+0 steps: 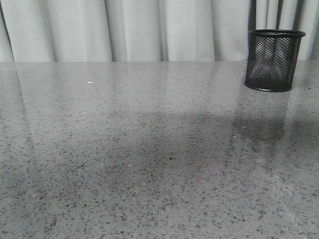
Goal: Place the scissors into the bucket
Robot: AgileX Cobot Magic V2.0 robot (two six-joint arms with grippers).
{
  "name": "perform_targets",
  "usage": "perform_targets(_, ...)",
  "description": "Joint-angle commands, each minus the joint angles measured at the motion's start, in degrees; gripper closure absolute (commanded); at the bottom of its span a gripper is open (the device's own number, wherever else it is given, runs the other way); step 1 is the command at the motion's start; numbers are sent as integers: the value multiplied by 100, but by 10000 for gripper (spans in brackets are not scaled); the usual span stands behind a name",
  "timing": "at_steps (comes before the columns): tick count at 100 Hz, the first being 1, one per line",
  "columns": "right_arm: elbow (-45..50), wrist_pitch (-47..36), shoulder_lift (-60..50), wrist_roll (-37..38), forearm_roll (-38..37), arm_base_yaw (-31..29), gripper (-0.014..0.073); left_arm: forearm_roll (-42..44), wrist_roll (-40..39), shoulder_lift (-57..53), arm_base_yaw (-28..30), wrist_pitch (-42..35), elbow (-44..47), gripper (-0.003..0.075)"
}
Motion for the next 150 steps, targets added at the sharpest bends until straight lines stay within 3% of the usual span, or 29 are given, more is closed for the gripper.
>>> perform_targets(1, -184, -60, -43, -96, 259, -1, 652, 49, -84, -179, -21, -311, -191, 400)
perform_targets(8, -184, -48, -43, -96, 245, -1, 652, 61, -122, -179, 34, -336, -191, 262)
perform_targets(14, -184, -48, -43, -96, 191, -1, 651, 147, -398, -190, 97, -416, -191, 225)
perform_targets(39, -212, -706, -43, 327, -861, -1, 650, 376, -1273, -391, 1050, -384, -336, 294)
perform_targets(70, -1182, -1225, 126, 1817, -3867, -247, 650, -192, -1700, -830, 3306, 9, -361, 302)
perform_targets(92, -2032, -905, 634, 2375, -5135, -471, 650, -637, -1700, -1143, 4476, 59, -361, 302)
perform_targets(128, -2653, -673, 1651, 2512, -5864, -471, 650, -647, -1700, -1354, 4702, 59, -361, 302)
perform_targets(150, -3002, -562, 2256, 2512, -5909, -471, 650, -747, -1700, -1342, 4702, 59, -361, 302)
